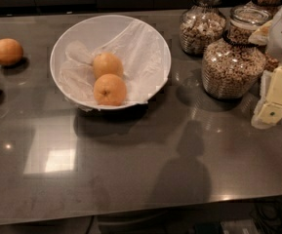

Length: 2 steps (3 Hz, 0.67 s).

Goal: Pick orange from white bowl

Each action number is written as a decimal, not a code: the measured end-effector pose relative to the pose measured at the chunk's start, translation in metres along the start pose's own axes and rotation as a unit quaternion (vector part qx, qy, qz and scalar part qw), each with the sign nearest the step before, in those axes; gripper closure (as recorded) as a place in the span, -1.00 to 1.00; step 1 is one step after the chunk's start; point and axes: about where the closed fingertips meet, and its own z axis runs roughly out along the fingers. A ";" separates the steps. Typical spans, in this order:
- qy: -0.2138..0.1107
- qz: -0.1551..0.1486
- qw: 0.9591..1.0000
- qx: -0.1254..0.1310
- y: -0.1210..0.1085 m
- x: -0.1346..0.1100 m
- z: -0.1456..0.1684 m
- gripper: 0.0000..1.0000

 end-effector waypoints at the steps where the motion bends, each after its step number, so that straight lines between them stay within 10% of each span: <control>1: 0.000 0.000 1.000 0.000 0.000 0.000 0.000 -1.00; 2: -0.019 -0.016 1.000 0.003 -0.004 -0.017 0.008 -1.00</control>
Offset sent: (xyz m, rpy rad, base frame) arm 0.0214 0.0348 -0.0124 0.0589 -0.0267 0.0889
